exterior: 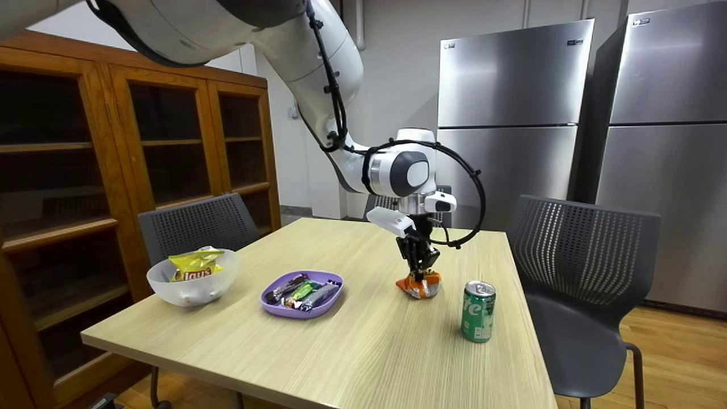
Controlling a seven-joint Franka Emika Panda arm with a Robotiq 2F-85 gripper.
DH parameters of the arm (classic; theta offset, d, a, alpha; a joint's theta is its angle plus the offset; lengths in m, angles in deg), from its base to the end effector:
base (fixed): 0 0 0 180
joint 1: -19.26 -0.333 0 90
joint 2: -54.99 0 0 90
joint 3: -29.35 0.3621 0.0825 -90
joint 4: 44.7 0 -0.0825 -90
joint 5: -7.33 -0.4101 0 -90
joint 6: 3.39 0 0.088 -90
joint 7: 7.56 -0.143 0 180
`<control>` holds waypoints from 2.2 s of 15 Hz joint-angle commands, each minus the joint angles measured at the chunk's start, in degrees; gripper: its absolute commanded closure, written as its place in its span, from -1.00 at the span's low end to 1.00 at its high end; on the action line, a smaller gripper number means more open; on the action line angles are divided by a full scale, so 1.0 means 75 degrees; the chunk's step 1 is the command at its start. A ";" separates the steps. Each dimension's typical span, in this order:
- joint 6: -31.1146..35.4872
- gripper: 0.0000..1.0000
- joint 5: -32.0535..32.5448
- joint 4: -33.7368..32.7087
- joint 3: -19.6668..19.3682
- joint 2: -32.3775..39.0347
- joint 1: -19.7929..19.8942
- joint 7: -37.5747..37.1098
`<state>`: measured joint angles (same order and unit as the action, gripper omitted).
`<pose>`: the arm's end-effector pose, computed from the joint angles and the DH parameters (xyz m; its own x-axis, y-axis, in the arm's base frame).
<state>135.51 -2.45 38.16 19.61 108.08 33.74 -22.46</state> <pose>0.7231 -0.2950 0.1159 0.7389 -0.6702 0.0693 -0.6717 -0.7408 -0.0025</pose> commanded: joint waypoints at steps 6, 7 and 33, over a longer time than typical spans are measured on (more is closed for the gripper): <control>0.0226 1.00 -0.0057 0.0309 0.0133 -0.0438 0.0098 0.0397; 0.0337 1.00 -0.0058 0.0418 0.0162 -0.0550 0.0112 0.0514; 0.2077 1.00 -0.1437 0.5458 0.2731 -0.4670 0.0639 0.6974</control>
<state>150.65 -10.12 76.88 38.12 75.14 38.18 24.77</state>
